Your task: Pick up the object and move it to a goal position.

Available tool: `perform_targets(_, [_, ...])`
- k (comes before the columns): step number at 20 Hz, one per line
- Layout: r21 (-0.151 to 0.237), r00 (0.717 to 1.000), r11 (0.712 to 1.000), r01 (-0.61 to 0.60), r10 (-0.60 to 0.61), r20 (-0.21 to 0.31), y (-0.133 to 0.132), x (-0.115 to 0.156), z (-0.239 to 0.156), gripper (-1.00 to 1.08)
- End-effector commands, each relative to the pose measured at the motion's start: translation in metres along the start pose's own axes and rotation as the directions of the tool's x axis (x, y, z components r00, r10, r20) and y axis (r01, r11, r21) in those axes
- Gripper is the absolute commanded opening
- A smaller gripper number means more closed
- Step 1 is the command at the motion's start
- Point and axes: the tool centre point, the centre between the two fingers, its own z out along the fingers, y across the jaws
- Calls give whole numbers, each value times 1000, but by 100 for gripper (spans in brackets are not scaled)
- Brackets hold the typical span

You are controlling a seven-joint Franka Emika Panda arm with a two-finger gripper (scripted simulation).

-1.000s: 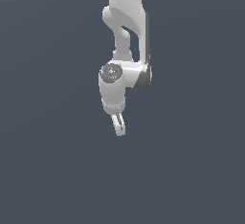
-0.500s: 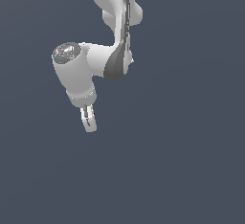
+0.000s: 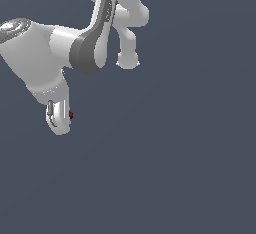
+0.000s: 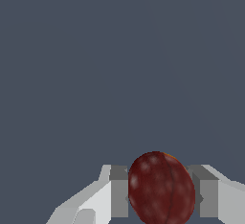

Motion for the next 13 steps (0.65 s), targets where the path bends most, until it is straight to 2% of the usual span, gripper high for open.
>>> perform_targets(1, [-1, 1000, 1000, 2, -2, 1, 0, 12, -9, -100])
perform_targets(7, [-1, 1000, 1000, 2, -2, 1, 0, 29, -21, -100])
perform_targets(13, [-1, 1000, 1000, 2, -2, 1, 0, 34, -24, -100])
